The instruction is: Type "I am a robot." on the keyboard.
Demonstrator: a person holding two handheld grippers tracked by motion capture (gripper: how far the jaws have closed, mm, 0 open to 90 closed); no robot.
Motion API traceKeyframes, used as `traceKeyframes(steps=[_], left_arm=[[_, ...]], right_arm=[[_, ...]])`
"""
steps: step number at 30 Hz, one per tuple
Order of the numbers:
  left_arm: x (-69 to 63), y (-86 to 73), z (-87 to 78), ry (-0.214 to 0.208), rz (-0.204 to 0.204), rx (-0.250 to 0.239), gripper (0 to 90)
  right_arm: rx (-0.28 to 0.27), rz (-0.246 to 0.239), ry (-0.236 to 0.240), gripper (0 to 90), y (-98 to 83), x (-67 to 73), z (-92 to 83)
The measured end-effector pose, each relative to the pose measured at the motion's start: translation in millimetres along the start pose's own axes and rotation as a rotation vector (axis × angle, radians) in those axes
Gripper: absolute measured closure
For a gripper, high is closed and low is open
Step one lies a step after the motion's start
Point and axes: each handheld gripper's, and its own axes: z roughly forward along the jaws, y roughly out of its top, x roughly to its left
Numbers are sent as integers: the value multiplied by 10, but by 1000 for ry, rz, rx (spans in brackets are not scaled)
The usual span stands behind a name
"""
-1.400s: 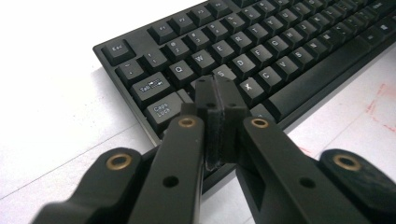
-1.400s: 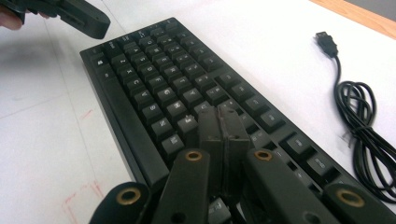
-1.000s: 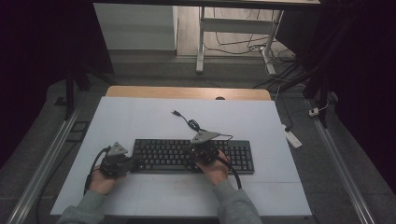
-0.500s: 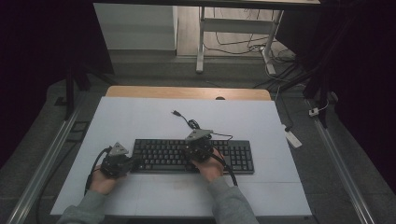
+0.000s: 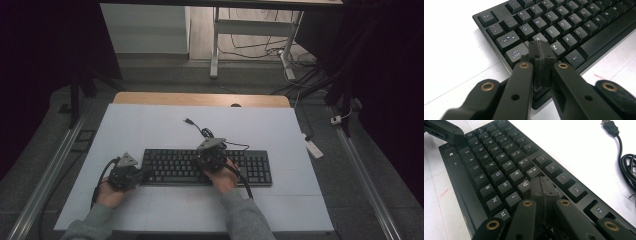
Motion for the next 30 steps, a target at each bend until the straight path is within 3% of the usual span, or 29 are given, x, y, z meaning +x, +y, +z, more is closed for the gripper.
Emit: traceKeyframes(steps=[21, 30], left_arm=[[-5, -3, 14, -3, 2, 6, 890], [-8, -8, 26, -6, 4, 13, 890]], right_arm=[[24, -16, -5, 895, 19, 4, 64], [38, 22, 11, 896, 10, -13, 91]])
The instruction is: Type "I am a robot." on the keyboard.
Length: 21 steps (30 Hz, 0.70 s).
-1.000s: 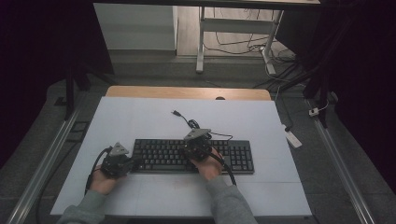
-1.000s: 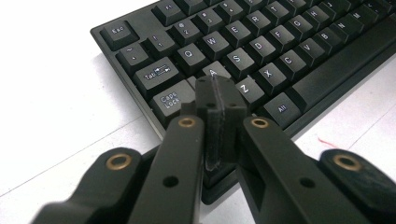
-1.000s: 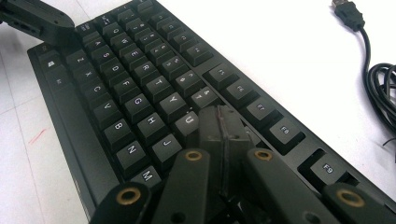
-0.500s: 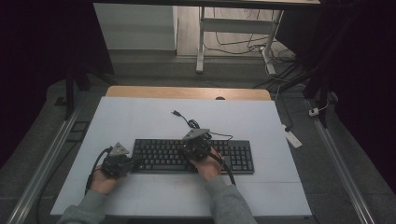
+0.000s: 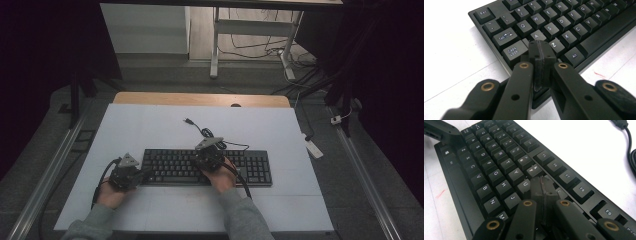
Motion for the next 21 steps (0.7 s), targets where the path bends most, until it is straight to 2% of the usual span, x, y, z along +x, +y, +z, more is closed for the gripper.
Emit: traceKeyframes(steps=[14, 16, 19, 21], left_arm=[[-21, 35, -106, 1, -3, -68, 863], [-21, 35, -120, -5, -3, -79, 811], [-21, 33, -142, -12, -4, -95, 770], [-19, 33, -149, -12, -7, -102, 668]], right_arm=[[-55, -28, -8, 895, 1, 13, -175], [-76, -37, -9, 794, -16, 22, -245], [-91, -42, -19, 748, -40, 22, -299], [-105, -33, -27, 691, -96, 1, -385]])
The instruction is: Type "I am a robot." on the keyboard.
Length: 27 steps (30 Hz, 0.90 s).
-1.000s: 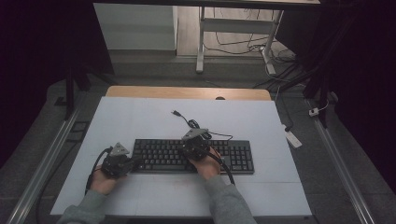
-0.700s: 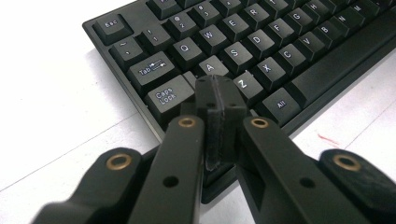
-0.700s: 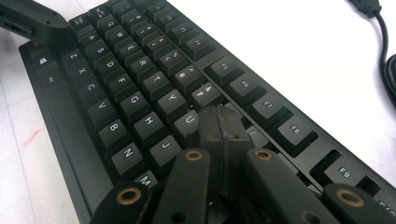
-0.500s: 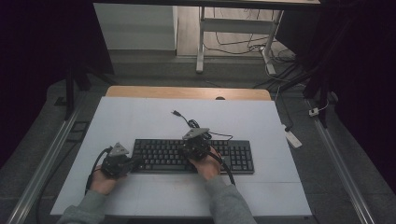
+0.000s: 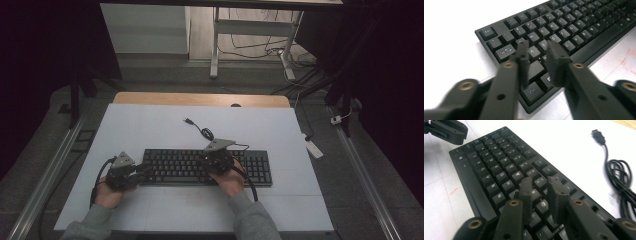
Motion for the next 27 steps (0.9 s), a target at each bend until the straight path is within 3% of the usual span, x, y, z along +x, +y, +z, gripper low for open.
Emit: traceKeyframes(steps=[10, 18, 27], left_arm=[[-14, 3, 5, 25, -2, -2, 456], [-24, 5, 13, 29, 1, 3, 415], [-25, 12, 13, 29, 5, 1, 406]], right_arm=[[-39, 10, -8, 608, -186, -63, -302], [-56, 23, -20, 597, -284, -95, -435], [-61, 24, -21, 593, -315, -103, -466]])
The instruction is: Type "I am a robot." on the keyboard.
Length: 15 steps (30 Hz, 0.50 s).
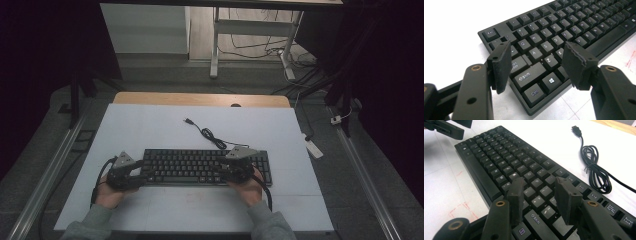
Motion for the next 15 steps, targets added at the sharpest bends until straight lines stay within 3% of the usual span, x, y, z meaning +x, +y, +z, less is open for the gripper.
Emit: traceKeyframes(steps=[9, 15], left_arm=[[-40, 47, 21, -9, 14, -4, 417], [-125, 115, 69, -41, 43, -3, 492]], right_arm=[[4, -1, 2, 589, -40, 9, -40], [4, 9, -7, 585, -113, -15, -120]])
